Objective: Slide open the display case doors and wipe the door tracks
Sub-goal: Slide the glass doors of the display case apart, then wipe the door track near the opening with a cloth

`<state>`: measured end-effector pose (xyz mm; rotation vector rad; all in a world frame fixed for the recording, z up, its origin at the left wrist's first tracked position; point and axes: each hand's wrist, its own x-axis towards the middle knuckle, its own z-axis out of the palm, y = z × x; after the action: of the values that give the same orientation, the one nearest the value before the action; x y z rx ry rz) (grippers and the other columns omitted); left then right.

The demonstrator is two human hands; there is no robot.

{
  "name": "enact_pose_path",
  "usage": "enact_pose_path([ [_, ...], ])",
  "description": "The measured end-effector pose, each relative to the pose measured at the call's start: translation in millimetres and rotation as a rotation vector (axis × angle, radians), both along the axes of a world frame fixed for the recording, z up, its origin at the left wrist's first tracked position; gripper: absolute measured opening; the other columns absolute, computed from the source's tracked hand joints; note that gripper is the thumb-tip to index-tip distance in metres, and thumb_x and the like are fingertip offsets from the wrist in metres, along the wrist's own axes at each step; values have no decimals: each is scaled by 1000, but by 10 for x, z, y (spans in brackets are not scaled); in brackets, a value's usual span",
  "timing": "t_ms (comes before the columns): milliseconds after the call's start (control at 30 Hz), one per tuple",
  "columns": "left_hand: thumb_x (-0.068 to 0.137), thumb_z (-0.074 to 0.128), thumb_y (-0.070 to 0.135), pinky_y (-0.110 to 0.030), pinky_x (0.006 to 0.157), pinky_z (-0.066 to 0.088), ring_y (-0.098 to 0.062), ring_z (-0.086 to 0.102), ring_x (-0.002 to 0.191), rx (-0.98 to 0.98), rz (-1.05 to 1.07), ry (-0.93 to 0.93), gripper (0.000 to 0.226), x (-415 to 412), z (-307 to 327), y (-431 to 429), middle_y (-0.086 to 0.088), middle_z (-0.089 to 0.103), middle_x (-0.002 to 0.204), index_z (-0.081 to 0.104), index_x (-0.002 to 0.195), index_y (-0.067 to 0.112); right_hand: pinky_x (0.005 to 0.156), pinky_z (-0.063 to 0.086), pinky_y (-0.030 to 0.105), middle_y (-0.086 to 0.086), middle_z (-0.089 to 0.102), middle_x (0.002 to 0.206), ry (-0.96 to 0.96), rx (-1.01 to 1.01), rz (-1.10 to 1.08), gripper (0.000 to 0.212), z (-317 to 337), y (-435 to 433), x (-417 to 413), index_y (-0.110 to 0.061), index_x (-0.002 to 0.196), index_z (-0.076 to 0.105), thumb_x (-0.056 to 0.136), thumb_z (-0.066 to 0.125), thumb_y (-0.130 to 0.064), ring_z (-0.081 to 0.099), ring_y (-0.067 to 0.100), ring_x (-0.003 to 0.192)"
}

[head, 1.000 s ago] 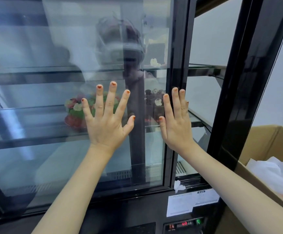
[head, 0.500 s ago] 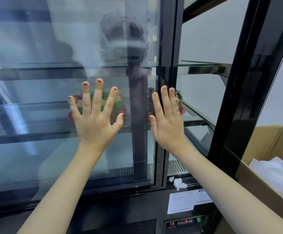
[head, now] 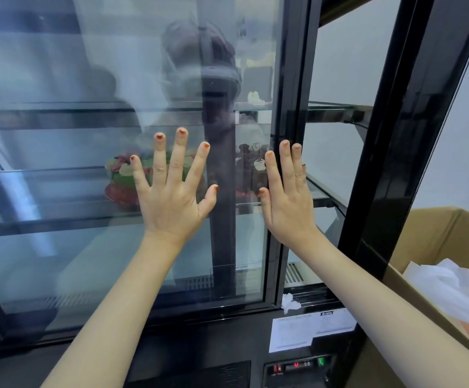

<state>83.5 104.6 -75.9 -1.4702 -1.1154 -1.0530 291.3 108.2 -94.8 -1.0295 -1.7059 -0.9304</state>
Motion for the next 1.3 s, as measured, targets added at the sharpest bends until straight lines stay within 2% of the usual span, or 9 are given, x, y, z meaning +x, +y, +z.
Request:
enact_pose_path([
  [133,94,30,50,-52,111,-4,-20,-11,143,-3,4,17,59,-38,-4,5,-5,17,152,15,147,29,117,8,47,-2,-22,156,42,3,-2,49,-15,1,-59,-7,146,16,102,15,-28,-15,21,144],
  [400,93,32,48,-57,110,3,-23,-7,143,-2,26,33,62,-297,-23,14,-1,4,155,13,148,29,118,-3,41,-2,-23,156,44,3,-1,48,-34,0,-316,-7,145,19,102,18,-28,-15,21,144],
  [533,90,38,48,-56,110,2,-23,-7,143,-15,25,24,66,-446,-4,-7,-6,15,152,15,148,28,119,1,42,14,6,154,43,-35,36,48,-3,-42,-465,-6,144,19,101,19,-28,-15,22,144],
  [700,89,38,47,-55,111,0,-25,-4,144,-20,39,25,67,-658,-5,-35,-9,19,152,12,148,29,116,7,44,15,11,152,-102,-105,101,51,-18,-169,-484,-11,145,22,98,37,-26,-10,23,145],
  [833,92,34,46,-53,111,-5,-22,-9,143,-32,42,15,64,-796,-9,-59,-3,3,156,8,149,30,111,16,47,12,22,152,-231,-179,137,49,-236,-297,-130,-17,142,31,94,41,-24,18,30,142],
  [933,93,33,44,-51,111,-8,-22,-9,143,-41,28,-2,62,-865,-13,-70,4,-9,156,9,149,28,104,38,49,16,41,144,-72,-354,130,46,-750,-396,307,-15,137,38,93,48,-22,35,32,133],
  [1067,95,33,37,-50,111,-10,-39,7,140,-31,14,-51,59,-821,-57,-99,-17,18,152,14,149,21,69,59,40,17,55,130,130,-643,22,59,-1542,-648,680,-19,125,49,75,78,-7,58,36,113],
  [1200,97,26,34,-49,112,-8,-40,12,138,-17,22,-111,54,-739,-127,-79,-20,24,150,17,148,18,77,57,40,11,57,127,80,-738,20,35,-1904,-726,686,-16,118,64,85,67,-23,53,28,115],
  [1300,97,24,34,-49,112,-8,-42,13,137,-26,13,-140,54,-704,-156,-72,-21,25,149,18,148,16,80,57,40,9,57,131,73,-830,-31,43,-1972,-720,588,-15,121,65,91,46,-39,52,28,122],
])
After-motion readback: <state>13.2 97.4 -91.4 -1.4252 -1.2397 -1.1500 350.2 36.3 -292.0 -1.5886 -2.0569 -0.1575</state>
